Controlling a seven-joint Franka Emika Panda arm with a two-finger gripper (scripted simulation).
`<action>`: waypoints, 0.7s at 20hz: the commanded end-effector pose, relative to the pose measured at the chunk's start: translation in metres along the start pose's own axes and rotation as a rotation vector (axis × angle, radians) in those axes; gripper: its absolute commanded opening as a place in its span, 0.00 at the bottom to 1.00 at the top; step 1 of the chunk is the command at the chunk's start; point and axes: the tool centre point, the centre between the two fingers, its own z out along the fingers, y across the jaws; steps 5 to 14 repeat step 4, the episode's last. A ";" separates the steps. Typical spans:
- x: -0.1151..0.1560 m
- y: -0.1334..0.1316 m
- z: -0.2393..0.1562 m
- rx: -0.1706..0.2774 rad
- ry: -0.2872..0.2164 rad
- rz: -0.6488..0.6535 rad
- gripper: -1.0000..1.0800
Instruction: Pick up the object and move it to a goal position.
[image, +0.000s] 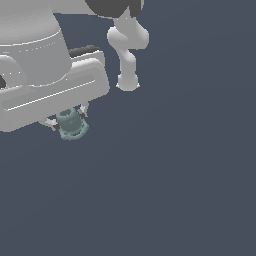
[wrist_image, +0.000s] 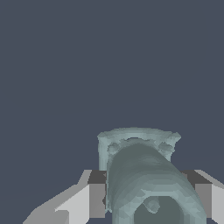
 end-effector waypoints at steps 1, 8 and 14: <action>0.001 0.001 -0.001 0.000 0.000 0.000 0.00; 0.001 0.001 -0.002 0.000 0.000 0.000 0.00; 0.001 0.001 -0.002 0.000 0.000 0.000 0.00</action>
